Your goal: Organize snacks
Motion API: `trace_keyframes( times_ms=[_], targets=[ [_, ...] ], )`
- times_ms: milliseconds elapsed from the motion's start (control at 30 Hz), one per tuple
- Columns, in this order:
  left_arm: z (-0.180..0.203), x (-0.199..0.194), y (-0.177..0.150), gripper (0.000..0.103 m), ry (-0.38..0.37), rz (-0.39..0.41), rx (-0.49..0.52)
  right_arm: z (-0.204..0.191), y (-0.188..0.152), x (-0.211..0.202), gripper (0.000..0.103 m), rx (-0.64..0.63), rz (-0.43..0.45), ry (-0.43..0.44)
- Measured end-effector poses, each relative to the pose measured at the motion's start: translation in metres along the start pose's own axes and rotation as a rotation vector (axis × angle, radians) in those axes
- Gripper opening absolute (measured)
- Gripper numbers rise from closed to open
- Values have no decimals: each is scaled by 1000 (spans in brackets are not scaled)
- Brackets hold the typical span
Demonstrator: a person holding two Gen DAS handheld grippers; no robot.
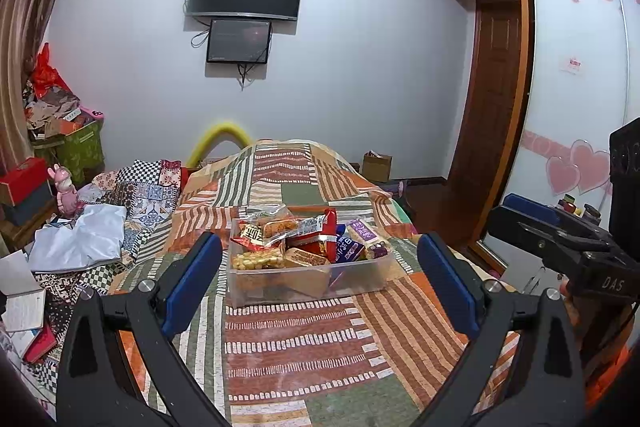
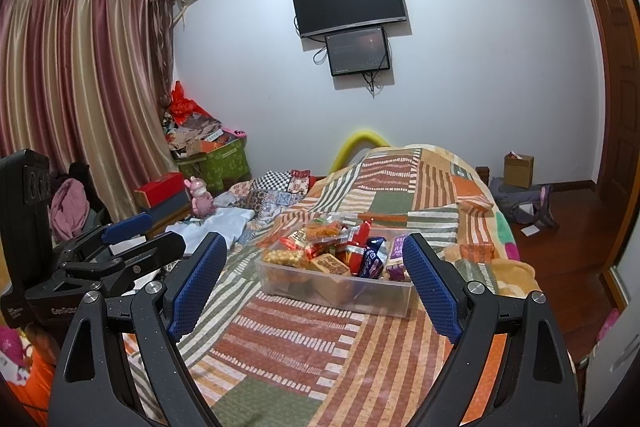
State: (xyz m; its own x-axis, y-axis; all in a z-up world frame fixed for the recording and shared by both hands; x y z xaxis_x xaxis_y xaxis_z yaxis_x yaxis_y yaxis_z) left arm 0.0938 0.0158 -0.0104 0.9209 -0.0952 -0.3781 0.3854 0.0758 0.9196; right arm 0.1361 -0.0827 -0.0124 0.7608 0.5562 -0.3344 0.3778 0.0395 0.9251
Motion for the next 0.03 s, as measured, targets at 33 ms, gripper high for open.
trace_keyframes(
  times_ms=[33],
  targets=[
    [0,1,0,99,-1,-3,0,1,-1,1,88,1,-3,-1]
  ],
)
Point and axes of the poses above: each gripper's, at about its wrist camera, not at the fingertips, and x roughly the way its jaws point, z to its right, y to its top, the point moved 5 cm from there along x, roughly the way its jaws point, and after that the axes turned 1 degree about -z, right-handed, at the moved point
